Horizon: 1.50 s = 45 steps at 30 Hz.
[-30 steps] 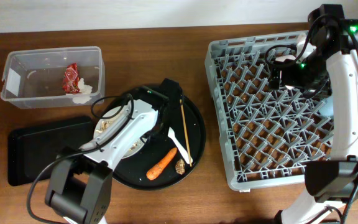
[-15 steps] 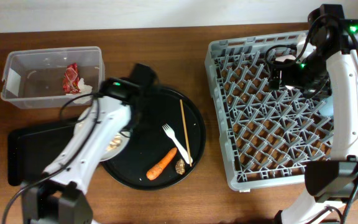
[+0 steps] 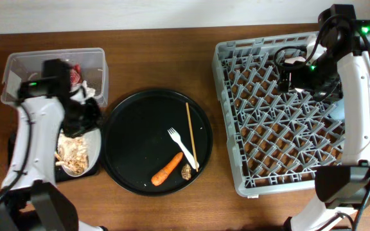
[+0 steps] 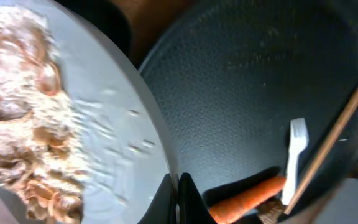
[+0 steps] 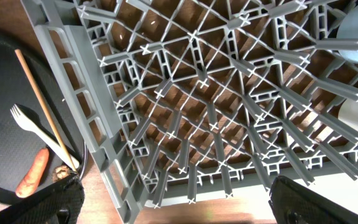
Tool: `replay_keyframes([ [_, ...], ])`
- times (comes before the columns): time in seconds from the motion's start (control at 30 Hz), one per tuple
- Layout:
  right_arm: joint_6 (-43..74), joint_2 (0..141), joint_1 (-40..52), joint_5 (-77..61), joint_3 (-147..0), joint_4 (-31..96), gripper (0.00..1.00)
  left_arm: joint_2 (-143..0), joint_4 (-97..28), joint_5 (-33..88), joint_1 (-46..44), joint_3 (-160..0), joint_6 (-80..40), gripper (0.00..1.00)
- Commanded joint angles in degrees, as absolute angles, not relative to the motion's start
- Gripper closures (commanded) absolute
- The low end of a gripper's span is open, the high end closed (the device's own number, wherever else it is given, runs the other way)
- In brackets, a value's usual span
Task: Sort waste into correct bins and load items into the dishwasher rack
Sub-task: 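Carry the plate left and tip its rice onto the black tray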
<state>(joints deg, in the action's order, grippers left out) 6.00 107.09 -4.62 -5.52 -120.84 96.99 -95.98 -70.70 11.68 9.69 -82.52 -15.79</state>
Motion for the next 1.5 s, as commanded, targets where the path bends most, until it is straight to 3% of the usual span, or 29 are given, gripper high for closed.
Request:
replay_keyframes([
  [0.0, 5.98, 106.85, -4.49, -5.78, -120.75, 97.34, 0.02, -94.63, -70.94, 20.53, 14.37, -83.61, -10.92, 1.0],
  [0.57, 5.96, 106.85, -4.49, -5.76, -120.75, 97.34, 0.02, -94.65, -73.52, 45.39, 32.01, -83.29, 3.18, 1.0],
  [1.1, 5.96, 106.85, -4.49, -5.56, -120.75, 97.34, 0.02, -94.7, -75.75, 63.92, 42.48, -74.67, 16.82, 1.0],
  [1.33, 5.98, 106.85, -4.49, -5.54, -120.75, 97.34, 0.02, -94.48, -78.02, 65.8, 44.71, -74.67, 23.7, 1.0],
  [1.47, 5.98, 106.85, -4.49, -5.54, -120.75, 97.34, 0.02, -94.54, -77.43, 65.69, 44.71, -74.67, 20.05, 1.0],
])
